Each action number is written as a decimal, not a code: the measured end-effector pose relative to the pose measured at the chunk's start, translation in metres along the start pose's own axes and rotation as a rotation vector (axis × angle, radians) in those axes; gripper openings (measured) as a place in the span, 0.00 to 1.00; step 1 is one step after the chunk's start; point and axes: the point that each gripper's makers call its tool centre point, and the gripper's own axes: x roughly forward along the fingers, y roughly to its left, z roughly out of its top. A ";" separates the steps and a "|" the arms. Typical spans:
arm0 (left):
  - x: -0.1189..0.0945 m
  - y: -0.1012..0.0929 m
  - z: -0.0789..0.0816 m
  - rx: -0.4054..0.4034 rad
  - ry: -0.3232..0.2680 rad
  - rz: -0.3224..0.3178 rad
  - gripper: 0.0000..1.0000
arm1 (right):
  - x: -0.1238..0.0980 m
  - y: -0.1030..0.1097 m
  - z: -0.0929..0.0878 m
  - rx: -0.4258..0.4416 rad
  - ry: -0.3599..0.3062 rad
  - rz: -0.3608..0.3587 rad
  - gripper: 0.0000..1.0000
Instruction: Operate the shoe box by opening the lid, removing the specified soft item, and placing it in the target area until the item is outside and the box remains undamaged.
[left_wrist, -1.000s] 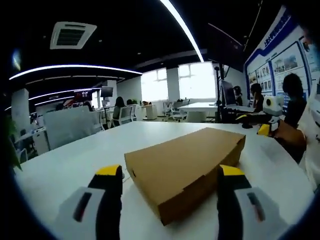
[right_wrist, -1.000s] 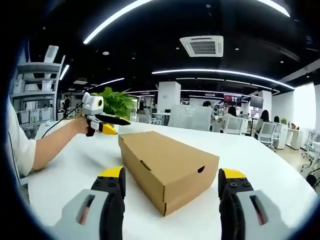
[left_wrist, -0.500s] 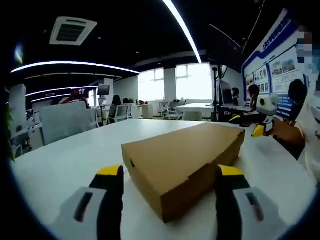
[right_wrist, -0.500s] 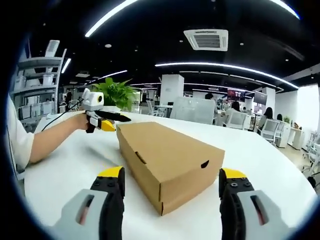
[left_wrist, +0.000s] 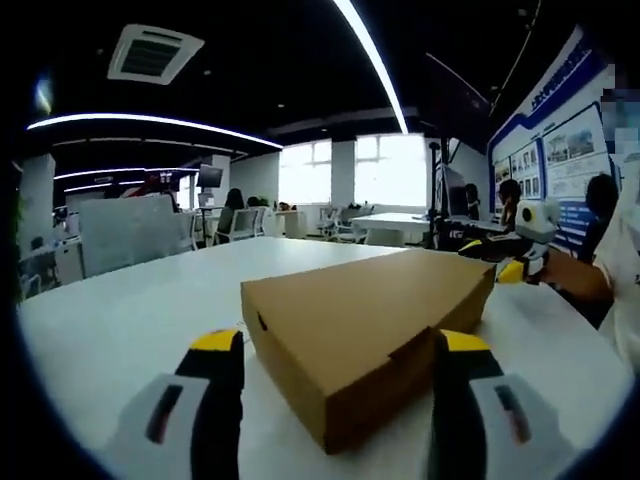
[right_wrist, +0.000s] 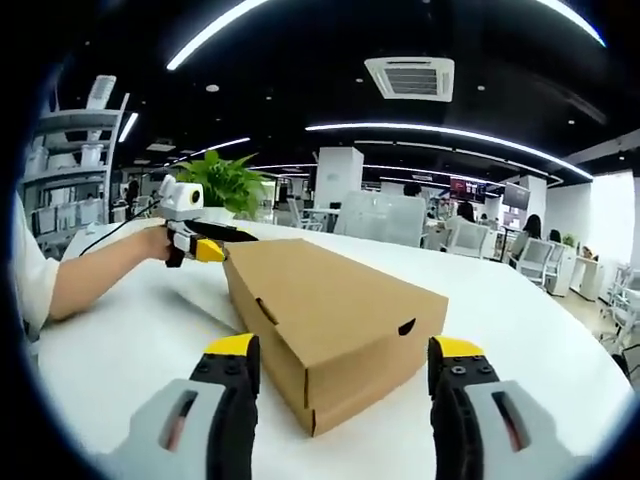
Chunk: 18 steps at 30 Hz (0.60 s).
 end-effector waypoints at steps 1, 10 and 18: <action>0.001 -0.001 -0.001 0.007 0.004 -0.004 0.80 | 0.001 0.001 0.000 -0.001 0.000 0.003 0.72; 0.011 -0.011 -0.005 0.003 0.001 -0.049 0.80 | 0.013 0.003 0.002 0.047 -0.004 0.027 0.76; 0.011 -0.011 0.002 -0.004 -0.026 -0.041 0.81 | 0.022 0.008 0.011 0.105 -0.046 0.054 0.79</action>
